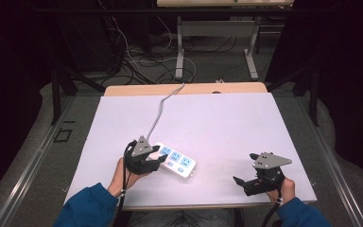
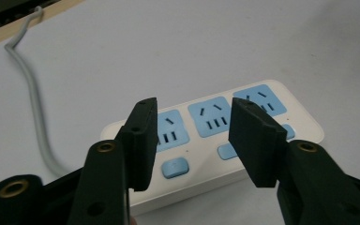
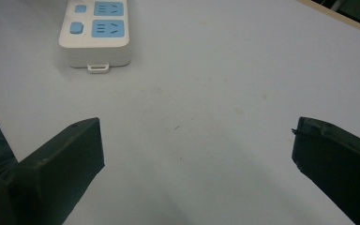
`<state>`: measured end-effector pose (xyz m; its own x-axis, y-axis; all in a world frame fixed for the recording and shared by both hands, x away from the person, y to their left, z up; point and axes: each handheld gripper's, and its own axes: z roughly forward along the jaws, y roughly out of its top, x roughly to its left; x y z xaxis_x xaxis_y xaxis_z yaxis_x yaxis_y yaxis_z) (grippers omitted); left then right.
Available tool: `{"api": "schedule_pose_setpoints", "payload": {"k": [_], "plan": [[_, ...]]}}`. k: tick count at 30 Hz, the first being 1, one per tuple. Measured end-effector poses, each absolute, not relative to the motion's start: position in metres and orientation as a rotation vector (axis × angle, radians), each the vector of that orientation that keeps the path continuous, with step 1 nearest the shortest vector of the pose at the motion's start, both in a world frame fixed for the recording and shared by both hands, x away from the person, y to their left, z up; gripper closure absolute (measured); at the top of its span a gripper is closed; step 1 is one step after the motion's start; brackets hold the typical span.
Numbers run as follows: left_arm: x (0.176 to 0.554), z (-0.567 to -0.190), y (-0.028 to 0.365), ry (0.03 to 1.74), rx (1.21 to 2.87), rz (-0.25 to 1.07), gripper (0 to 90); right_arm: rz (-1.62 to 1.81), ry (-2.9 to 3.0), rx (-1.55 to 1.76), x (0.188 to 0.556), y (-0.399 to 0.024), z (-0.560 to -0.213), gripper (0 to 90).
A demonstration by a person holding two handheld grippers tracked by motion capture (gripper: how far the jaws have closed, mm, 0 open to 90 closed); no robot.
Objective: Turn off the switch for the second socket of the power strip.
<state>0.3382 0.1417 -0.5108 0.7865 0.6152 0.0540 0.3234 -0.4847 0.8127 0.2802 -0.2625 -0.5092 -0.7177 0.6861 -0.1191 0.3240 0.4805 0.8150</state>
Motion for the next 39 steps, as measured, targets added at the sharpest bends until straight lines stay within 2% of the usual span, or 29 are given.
{"api": "schedule_pose_setpoints", "payload": {"k": [1, 3, 4, 5, 11, 23, 39], "plan": [[0.338, -0.512, 0.140, 0.691, 2.114, 0.422, 55.6, 1.131, 2.298, 0.840, 0.280, -0.262, -0.509, 1.8], [0.337, -0.515, 0.136, 0.679, 2.120, 0.401, 62.2, 1.134, 2.298, 0.841, 0.280, -0.263, -0.509, 1.9], [0.337, -0.517, 0.134, 0.677, 2.125, 0.398, 62.2, 1.134, 2.298, 0.841, 0.280, -0.263, -0.509, 1.9], [0.337, -0.519, 0.132, 0.671, 2.132, 0.389, 66.2, 1.131, 2.298, 0.837, 0.280, -0.262, -0.509, 1.9], [0.336, -0.524, 0.127, 0.656, 2.146, 0.369, 76.9, 1.131, 2.300, 0.841, 0.280, -0.263, -0.509, 2.0], [0.337, -0.527, 0.127, 0.649, 2.144, 0.344, 89.5, 1.129, 2.298, 0.837, 0.280, -0.263, -0.509, 2.1], [0.342, -0.538, 0.121, 0.639, 2.174, 0.297, 89.9, 1.127, 2.298, 0.831, 0.281, -0.263, -0.509, 2.3]]}}
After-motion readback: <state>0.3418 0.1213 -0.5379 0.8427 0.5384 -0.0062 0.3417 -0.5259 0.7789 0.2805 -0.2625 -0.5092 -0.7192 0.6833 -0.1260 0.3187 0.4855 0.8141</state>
